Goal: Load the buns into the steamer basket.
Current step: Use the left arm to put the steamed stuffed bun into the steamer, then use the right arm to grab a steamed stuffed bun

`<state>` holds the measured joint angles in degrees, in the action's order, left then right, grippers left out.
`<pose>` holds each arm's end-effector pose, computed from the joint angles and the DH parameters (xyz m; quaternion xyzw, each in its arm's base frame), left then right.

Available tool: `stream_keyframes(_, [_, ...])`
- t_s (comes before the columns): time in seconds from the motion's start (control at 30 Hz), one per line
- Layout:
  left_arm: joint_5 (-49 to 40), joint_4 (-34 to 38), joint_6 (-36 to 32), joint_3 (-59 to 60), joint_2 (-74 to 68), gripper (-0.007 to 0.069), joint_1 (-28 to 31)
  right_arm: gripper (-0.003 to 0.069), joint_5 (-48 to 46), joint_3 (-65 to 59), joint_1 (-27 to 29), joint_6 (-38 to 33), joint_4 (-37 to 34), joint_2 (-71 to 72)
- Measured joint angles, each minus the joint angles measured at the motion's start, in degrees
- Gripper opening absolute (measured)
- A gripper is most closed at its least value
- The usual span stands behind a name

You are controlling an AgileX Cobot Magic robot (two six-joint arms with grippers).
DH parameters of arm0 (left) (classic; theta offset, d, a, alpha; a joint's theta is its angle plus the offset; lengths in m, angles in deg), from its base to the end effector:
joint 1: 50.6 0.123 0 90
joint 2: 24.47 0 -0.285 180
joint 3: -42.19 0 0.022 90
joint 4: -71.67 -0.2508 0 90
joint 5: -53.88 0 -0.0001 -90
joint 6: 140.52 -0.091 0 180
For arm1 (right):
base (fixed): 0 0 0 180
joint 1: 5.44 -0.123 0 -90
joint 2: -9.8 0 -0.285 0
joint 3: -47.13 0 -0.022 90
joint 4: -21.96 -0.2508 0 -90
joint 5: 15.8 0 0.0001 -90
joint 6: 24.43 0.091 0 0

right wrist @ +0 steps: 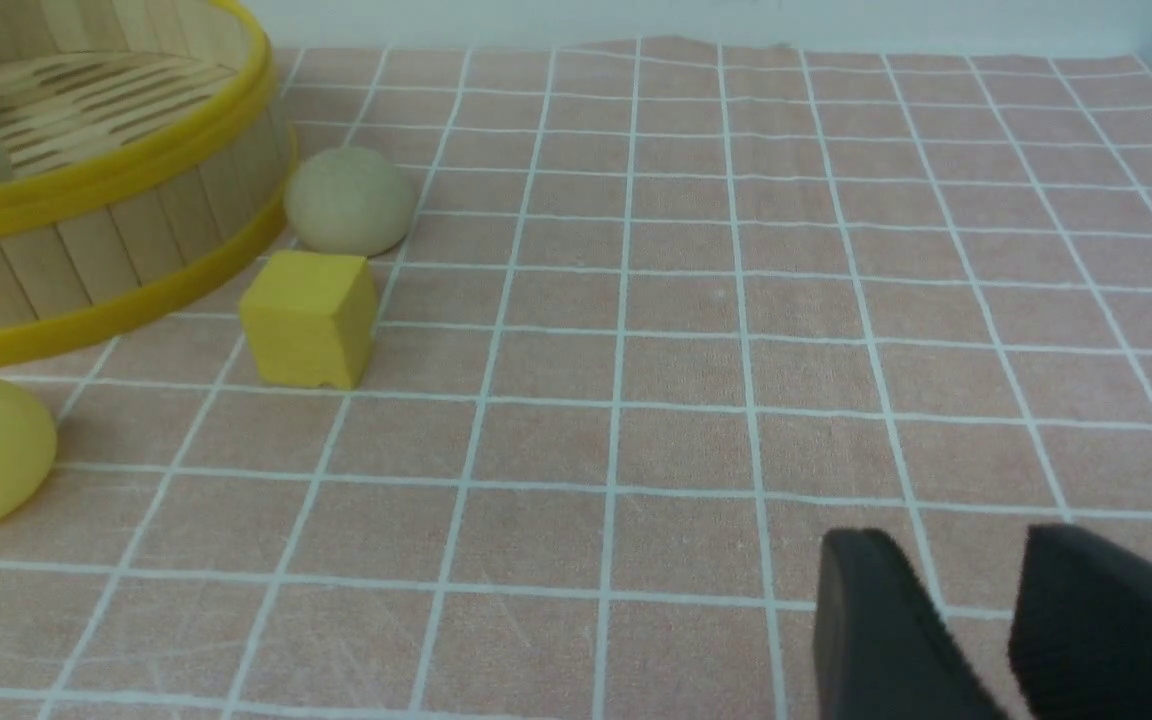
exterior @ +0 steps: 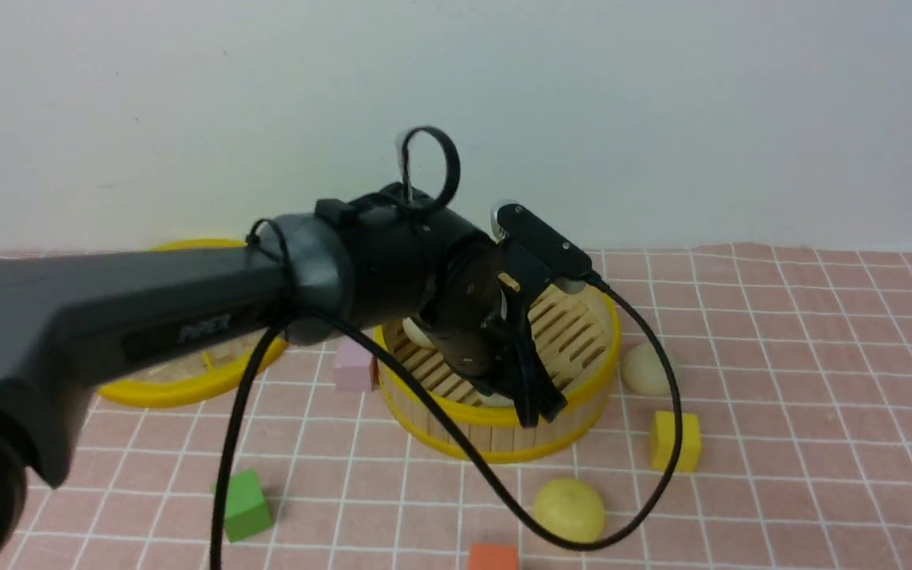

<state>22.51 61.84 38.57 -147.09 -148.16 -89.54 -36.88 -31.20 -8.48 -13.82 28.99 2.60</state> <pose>0.3527 -0.2746 0.2019 0.3779 0.8759 -0.0349 0.2980 0.0529 -0.0012 0.1743 0.0202 0.8007 0.0194 0.5984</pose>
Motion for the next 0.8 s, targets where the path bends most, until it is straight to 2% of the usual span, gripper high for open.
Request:
stream_keyframes(0.2, [0.5, -4.8, 7.3, -0.1, -0.7, 0.0139, 0.0, 0.0238, 0.0, 0.0, 0.0, 0.0, -0.1, 0.0])
stream_keyframes(0.3, [0.2, -5.5, 10.7, -0.4, 0.4, 0.0254, -0.4, 0.0238, 0.0, 0.0, 0.0, 0.0, -0.1, 0.0])
stream_keyframes(0.37, [-0.2, -5.6, 11.3, -0.4, 1.5, 0.0283, -0.7, 0.0238, 0.0, 0.0, 0.0, 0.0, -0.1, 0.0])
stream_keyframes(0.4, [-1.7, -5.6, 11.8, -0.5, 3.9, 0.0325, -1.8, 0.0238, 0.0, 0.0, 0.0, 0.0, -0.1, 0.0])
stream_keyframes(0.5, [-5.2, -5.6, 12.0, -0.9, 10.7, 0.0354, -4.8, 0.0238, 0.0, 0.0, 0.0, 0.0, -0.1, 0.0])
stream_keyframes(0.57, [-6.3, -5.5, 12.0, -1.1, 13.4, 0.0352, -5.9, 0.0238, 0.0, 0.0, 0.0, 0.0, -0.1, 0.0])
stream_keyframes(0.67, [-10.7, -4.4, 13.8, -0.9, 23.2, 0.0286, -9.2, 0.0238, 0.0, 0.0, 0.0, 0.0, -0.1, 0.0])
stream_keyframes(0.8, [-13.2, -3.5, 17.9, 3.8, 34.6, 0.0109, -10.0, 0.0238, 0.0, 0.0, 0.0, 0.0, -0.1, 0.0])
